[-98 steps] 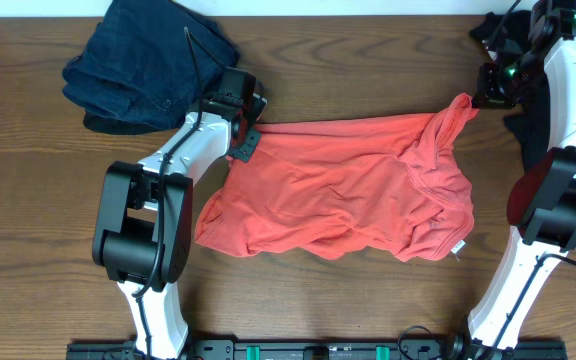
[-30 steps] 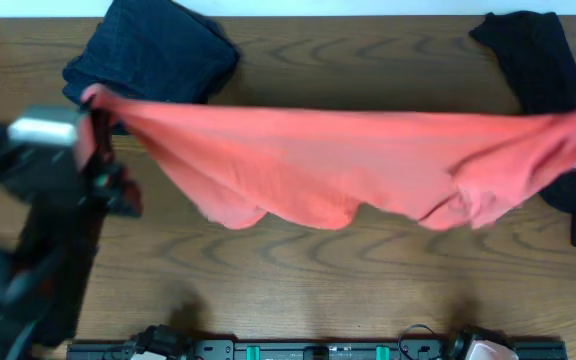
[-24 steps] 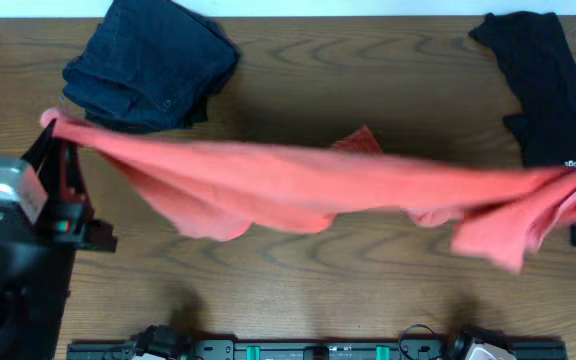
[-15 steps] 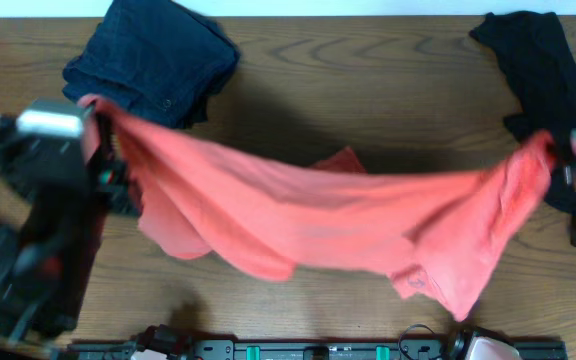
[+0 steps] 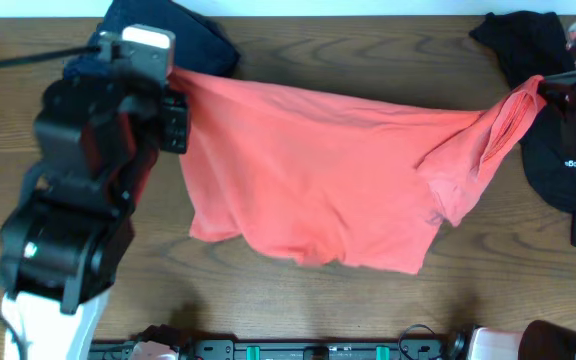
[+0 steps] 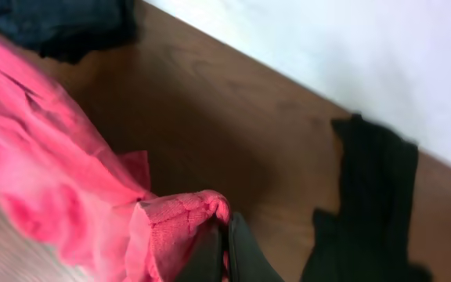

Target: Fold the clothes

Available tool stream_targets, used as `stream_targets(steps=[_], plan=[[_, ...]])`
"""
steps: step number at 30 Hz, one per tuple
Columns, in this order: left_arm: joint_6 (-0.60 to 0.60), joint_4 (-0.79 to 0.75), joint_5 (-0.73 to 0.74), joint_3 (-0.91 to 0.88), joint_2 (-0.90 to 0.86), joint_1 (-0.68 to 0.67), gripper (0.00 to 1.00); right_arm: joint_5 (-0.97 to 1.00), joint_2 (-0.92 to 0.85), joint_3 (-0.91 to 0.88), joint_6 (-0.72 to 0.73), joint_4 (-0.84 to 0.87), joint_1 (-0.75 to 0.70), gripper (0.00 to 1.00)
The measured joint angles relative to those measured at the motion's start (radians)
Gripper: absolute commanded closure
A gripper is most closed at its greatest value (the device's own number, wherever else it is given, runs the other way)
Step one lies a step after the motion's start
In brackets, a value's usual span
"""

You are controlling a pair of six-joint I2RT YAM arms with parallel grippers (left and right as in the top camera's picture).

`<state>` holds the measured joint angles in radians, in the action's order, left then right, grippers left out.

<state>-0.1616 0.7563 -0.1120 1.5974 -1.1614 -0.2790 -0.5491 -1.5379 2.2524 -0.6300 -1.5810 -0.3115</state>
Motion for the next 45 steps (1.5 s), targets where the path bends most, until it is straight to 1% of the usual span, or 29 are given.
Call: stream_targets(steps=[3, 8, 16, 21, 24, 31, 35, 37, 38, 39, 42, 45], plan=[[0.000, 0.005, 0.000, 0.000, -0.041, 0.000, 0.94, 0.013, -0.061, 0.004, 0.047, -0.001, 0.000, 0.99], [0.010, 0.019, 0.000, 0.000, -0.119, 0.000, 0.94, 0.030, -0.221, 0.004, 0.101, 0.000, 0.003, 0.99], [0.051, 0.020, 0.000, -0.006, -0.302, 0.000, 0.94, 0.043, -0.481, 0.003, 0.131, 0.051, 0.050, 0.99], [0.060, 0.017, 0.000, -0.009, -0.432, 0.000, 0.94, 0.046, -0.657, 0.004, 0.174, 0.163, 0.083, 0.99], [0.061, 0.013, 0.000, -0.013, -0.482, 0.000, 0.94, 0.047, -0.747, 0.003, 0.209, 0.239, 0.094, 0.99], [0.061, -0.005, 0.000, -0.017, -0.537, 0.000, 0.94, 0.054, -0.947, 0.003, 0.307, 0.440, 0.116, 0.99], [0.061, -0.014, 0.000, -0.017, -0.539, 0.000, 0.94, 0.055, -1.002, -0.001, 0.344, 0.545, 0.135, 0.99], [0.061, -0.019, 0.000, -0.017, -0.539, 0.000, 0.94, 0.054, -1.005, -0.002, 0.364, 0.592, 0.144, 0.91], [0.061, -0.021, 0.000, -0.017, -0.539, 0.000, 0.94, 0.053, -1.005, 0.000, 0.378, 0.606, 0.148, 0.85], [0.061, -0.022, 0.000, -0.017, -0.539, 0.000, 0.94, 0.053, -1.005, 0.008, 0.386, 0.613, 0.151, 0.81], [0.061, -0.024, 0.000, -0.017, -0.539, 0.000, 0.94, 0.052, -1.005, 0.037, 0.409, 0.597, 0.155, 0.76], [0.061, -0.027, 0.000, -0.017, -0.539, 0.000, 0.94, 0.054, -1.005, 0.105, 0.424, 0.495, 0.155, 0.70]])
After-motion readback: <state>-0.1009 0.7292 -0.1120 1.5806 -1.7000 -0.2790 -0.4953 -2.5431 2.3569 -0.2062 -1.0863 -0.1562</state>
